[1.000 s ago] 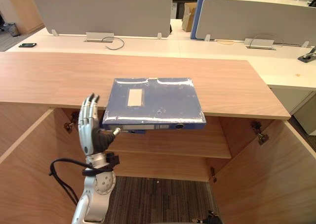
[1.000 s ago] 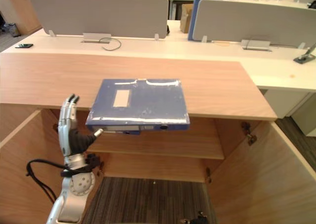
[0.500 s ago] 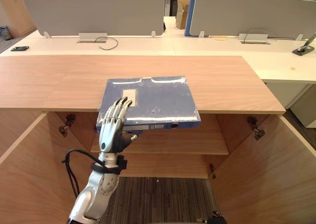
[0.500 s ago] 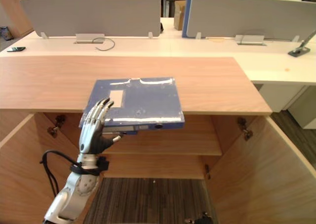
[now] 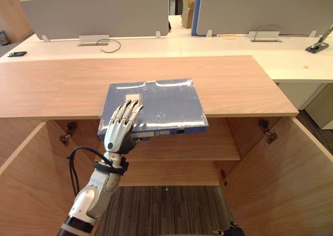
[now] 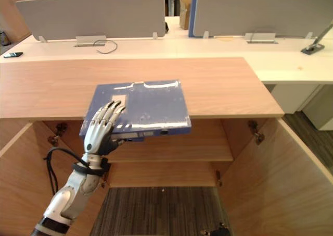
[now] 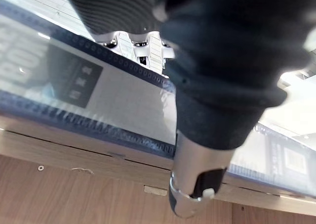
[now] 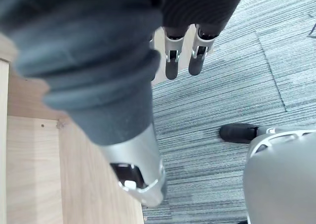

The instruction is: Walk over to the cabinet, pick up the folder, carry it to the office cabinet, place the folder inside the office cabinet, then close the office cabinet door

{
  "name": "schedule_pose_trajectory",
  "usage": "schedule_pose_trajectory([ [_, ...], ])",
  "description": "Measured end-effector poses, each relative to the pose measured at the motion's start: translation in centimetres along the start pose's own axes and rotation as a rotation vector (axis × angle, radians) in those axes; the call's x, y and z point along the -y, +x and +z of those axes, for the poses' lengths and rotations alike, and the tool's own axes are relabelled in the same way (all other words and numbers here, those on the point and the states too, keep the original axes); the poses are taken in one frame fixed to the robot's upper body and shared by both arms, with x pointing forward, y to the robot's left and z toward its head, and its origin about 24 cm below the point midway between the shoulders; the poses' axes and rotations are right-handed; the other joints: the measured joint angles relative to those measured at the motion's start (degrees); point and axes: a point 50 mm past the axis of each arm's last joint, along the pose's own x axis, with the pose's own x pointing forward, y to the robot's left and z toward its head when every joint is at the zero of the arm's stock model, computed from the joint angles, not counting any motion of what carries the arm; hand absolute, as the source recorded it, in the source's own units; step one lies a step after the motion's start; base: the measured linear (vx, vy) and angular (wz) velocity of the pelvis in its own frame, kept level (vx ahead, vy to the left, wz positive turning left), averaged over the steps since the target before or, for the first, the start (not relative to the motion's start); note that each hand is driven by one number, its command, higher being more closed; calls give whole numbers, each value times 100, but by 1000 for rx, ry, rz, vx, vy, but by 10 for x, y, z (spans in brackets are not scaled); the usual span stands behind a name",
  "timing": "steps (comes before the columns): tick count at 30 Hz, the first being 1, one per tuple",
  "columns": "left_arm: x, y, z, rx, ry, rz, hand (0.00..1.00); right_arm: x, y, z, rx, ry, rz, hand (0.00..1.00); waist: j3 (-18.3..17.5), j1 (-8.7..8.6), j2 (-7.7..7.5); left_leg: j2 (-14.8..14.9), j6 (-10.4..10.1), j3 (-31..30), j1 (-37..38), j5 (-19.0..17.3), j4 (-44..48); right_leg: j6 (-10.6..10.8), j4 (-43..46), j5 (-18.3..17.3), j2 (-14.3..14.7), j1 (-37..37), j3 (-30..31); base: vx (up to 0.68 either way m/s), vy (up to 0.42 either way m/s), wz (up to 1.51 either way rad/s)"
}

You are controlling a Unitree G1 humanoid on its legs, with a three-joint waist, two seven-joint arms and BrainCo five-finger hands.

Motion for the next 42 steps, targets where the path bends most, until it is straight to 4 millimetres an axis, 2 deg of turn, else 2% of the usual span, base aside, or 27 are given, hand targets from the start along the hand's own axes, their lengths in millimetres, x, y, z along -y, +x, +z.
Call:
schedule_pose_trajectory([
  [1, 1, 1, -1, 4, 12, -3, 100, 0, 0, 0, -1, 1, 2, 0, 5, -3, 7, 0, 0, 2, 0, 0, 0, 0, -4, 2, 1, 2, 2, 0, 0, 0],
  [7, 3, 12, -16, 19, 132, -28, 100, 1, 0, 0, -3, 9, 5, 0, 24, -34, 34, 5, -2, 35, 10, -1, 0, -4, -32, 25, 6, 3, 43, -35, 2, -3],
  [10, 0, 22, -19, 30, 175, -11, 100, 5, 1, 0, -5, 28, -7, 0, 24, -40, 35, 4, -2, 50, 25, -2, 0, -2, -32, 34, 5, 6, 64, -37, 6, -4],
  [17, -1, 29, -25, 39, 232, 3, 100, 5, 1, -1, -7, 30, -8, 0, 28, -111, 39, 5, -4, 66, 59, -3, -1, 11, -30, 44, 2, 19, 96, -33, 4, -3],
  [20, -3, 29, -21, 34, 218, 18, 100, 6, 1, -1, -9, 36, -11, 0, 41, -114, 40, 5, -4, 65, 59, -3, -1, 12, -31, 44, 2, 19, 96, 0, 0, 0],
  [23, -12, 25, 0, 53, 127, 63, 100, 9, 1, -2, -16, 60, -24, 0, 80, -108, 40, 4, -6, 61, 58, -6, -2, 12, -36, 43, 0, 19, 96, 0, 0, 0],
  [25, -28, 18, 27, 120, -77, 77, 100, 10, 0, -12, -55, 59, -26, 0, 87, -72, 48, 8, -14, 62, 56, -12, 0, 18, -17, 40, -6, 5, 131, -10, -1, -4],
  [26, -32, 17, 34, 144, -145, 81, 100, 10, 0, -14, -63, 59, -25, 0, 93, -59, 56, 9, -16, 62, 55, -15, 0, 18, -13, 40, -5, 3, 134, -30, 0, -3],
  [27, -40, 15, 48, 194, -331, 77, 100, 9, -1, -17, -78, 65, -18, 0, 93, -35, 78, 11, -15, 62, 56, -21, 0, 20, 6, 38, -6, -8, 147, -34, 2, -3],
  [28, -42, 15, 52, 205, -412, 71, 100, 8, -1, -17, -81, 76, -12, 0, 87, -34, 89, 12, -16, 63, 57, -24, 0, 22, 14, 37, -6, -12, 157, -52, 7, -6],
  [30, -49, 12, 58, 175, -744, 87, 100, 5, -1, -12, -63, 135, 9, 0, 63, -26, 128, 25, -19, 98, 56, -36, 0, 51, 114, 13, -8, -103, 254, -62, 11, -17],
  [31, -51, 11, 57, 151, -839, 101, 100, 3, -1, -8, -44, 147, 22, 0, 60, -23, 137, 32, -19, 128, 47, -37, -1, 62, 163, 4, -8, -152, 290, -59, 9, -22],
  [34, -47, -1, 42, -43, -1312, 180, 100, -3, -7, 22, 124, 277, 92, 0, 41, -28, 149, 47, -19, 170, -34, -36, 17, 76, 268, -6, -4, -313, 384, -71, 4, -13],
  [35, -45, -4, 38, -81, -1382, 195, 100, -2, -9, 30, 164, 315, 100, 0, 41, -23, 148, 47, -18, 175, -45, -35, 19, 77, 278, -6, -4, -335, 397, -47, 2, -6],
  [36, -40, -12, 30, -160, -1485, 212, 100, 0, -14, 46, 248, 390, 118, 0, 44, -21, 147, 45, -7, 180, -52, -26, 20, 77, 303, -6, -5, -354, 403, -43, 2, -3],
  [37, -35, -20, 21, -233, -1561, 238, 100, 5, -21, 63, 345, 449, 132, 0, 41, -32, 141, 43, -3, 180, -51, -23, 23, 77, 310, -5, -6, -355, 404, 0, 0, 0],
  [40, -28, -31, 9, -335, -1663, 291, 100, 12, -39, 95, 527, 537, 171, 0, 53, -30, 122, 42, 4, 178, -51, -18, 24, 77, 314, -5, -8, -356, 404, -11, 0, 0],
  [42, -26, -36, 3, -371, -1730, 327, 100, 17, -60, 125, 696, 611, 214, 0, 60, -28, 111, 42, 10, 178, -48, -14, 24, 77, 319, -5, -8, -356, 404, -34, 0, 0],
])
